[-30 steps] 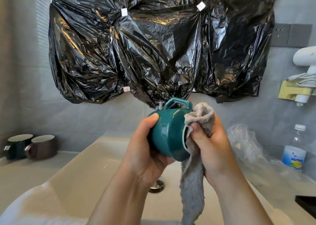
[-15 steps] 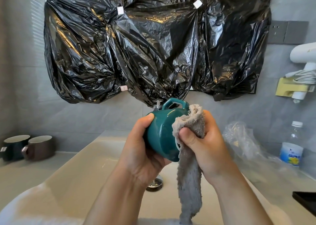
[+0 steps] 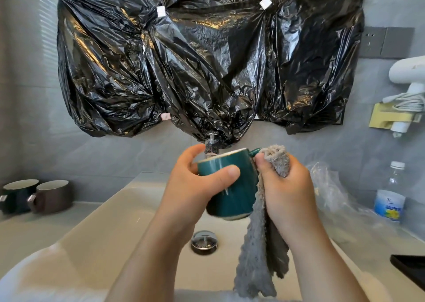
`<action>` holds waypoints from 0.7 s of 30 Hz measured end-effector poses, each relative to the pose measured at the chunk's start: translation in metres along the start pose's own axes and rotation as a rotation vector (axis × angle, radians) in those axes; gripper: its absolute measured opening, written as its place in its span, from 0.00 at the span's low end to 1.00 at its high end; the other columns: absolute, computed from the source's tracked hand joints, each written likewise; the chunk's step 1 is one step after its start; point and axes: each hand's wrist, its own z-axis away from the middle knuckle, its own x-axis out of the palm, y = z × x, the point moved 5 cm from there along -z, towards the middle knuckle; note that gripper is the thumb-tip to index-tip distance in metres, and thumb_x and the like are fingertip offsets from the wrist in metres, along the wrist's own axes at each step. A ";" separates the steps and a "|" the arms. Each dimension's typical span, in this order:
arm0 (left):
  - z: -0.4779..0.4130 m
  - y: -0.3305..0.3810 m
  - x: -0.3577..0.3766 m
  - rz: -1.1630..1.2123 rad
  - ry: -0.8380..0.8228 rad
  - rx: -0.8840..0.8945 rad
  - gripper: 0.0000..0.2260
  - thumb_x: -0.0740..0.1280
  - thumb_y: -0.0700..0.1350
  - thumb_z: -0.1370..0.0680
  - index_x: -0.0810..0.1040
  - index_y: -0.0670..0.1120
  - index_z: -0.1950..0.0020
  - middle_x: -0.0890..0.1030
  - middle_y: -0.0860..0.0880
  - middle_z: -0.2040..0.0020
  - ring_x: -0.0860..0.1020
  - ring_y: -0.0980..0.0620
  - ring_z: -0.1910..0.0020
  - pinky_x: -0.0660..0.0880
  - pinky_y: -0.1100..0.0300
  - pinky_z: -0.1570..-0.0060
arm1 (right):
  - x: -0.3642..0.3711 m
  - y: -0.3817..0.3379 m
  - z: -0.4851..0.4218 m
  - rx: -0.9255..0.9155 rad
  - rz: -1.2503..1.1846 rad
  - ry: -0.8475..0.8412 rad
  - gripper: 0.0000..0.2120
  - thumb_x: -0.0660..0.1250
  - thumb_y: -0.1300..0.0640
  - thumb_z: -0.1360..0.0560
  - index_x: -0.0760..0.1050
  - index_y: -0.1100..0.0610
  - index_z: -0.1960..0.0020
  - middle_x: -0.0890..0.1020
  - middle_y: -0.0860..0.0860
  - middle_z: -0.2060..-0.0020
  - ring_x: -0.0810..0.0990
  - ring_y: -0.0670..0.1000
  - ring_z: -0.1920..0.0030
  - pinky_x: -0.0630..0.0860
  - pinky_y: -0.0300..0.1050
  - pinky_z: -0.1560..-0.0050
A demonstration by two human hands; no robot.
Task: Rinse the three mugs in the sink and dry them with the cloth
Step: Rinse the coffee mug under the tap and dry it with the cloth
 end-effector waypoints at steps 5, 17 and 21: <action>0.002 -0.005 0.010 0.044 -0.054 -0.025 0.28 0.77 0.57 0.41 0.83 0.47 0.45 0.87 0.43 0.50 0.85 0.44 0.51 0.83 0.49 0.52 | 0.006 0.000 0.002 -0.007 0.018 -0.004 0.06 0.65 0.52 0.20 0.76 0.49 0.55 0.82 0.44 0.63 0.78 0.37 0.61 0.71 0.31 0.66; 0.001 -0.006 0.003 0.017 -0.018 -0.063 0.29 0.74 0.59 0.41 0.83 0.45 0.46 0.87 0.42 0.51 0.86 0.41 0.50 0.83 0.44 0.50 | 0.005 -0.009 0.003 -0.157 0.431 -0.113 0.06 0.60 0.53 0.22 0.69 0.49 0.58 0.76 0.45 0.66 0.74 0.46 0.65 0.68 0.41 0.69; 0.000 -0.006 -0.003 -0.008 0.009 -0.047 0.31 0.75 0.59 0.42 0.82 0.44 0.44 0.86 0.40 0.50 0.85 0.38 0.49 0.83 0.40 0.48 | 0.005 0.000 0.001 0.001 0.271 -0.420 0.04 0.62 0.52 0.19 0.72 0.44 0.46 0.81 0.43 0.53 0.79 0.44 0.51 0.75 0.46 0.52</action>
